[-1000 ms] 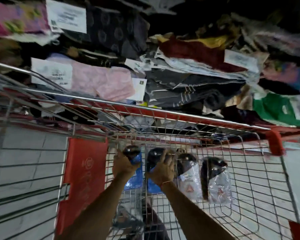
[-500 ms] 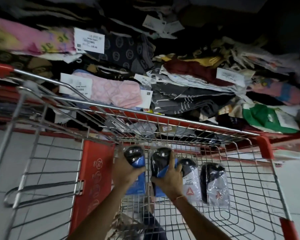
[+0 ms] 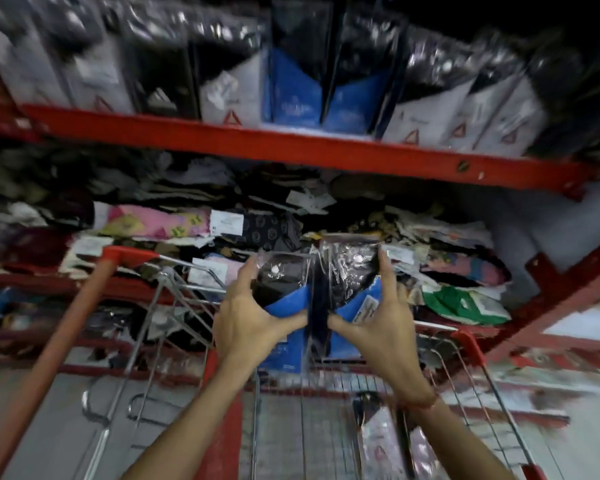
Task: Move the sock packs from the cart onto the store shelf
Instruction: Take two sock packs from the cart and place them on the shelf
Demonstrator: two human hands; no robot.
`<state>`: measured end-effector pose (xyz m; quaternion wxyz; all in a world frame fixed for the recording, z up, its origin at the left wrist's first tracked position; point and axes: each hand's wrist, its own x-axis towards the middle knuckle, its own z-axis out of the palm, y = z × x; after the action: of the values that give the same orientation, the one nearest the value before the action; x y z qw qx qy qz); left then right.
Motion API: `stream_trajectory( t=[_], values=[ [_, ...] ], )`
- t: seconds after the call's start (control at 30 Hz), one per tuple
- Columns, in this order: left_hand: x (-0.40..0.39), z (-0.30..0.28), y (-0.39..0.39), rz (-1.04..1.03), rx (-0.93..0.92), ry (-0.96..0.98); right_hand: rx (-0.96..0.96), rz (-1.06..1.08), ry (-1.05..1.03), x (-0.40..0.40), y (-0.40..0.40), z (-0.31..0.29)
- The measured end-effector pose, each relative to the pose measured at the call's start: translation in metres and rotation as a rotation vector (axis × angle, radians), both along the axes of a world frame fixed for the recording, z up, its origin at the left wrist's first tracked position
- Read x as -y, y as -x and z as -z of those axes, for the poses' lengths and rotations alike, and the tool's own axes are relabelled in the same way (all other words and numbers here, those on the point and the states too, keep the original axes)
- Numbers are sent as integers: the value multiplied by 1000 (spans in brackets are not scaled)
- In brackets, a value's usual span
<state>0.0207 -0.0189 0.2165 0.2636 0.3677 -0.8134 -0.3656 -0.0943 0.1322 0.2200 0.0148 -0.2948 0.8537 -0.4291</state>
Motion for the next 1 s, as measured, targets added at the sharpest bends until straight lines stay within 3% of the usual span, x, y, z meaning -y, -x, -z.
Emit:
stream_trajectory(
  t=[0.23,0.47,0.6,1.0],
  values=[
    [26,-95,27,-134,-341,223,-270,27,270,28,15,-101],
    [60,-169,93,-211,-580,422,-479,113,413,86,63,-162],
    [73,-183,130,-275,-574,490,-564,144,442,111,92,-169],
    [109,-172,192,-244,-485,650,-534,195,436,154,142,-149]
  ],
)
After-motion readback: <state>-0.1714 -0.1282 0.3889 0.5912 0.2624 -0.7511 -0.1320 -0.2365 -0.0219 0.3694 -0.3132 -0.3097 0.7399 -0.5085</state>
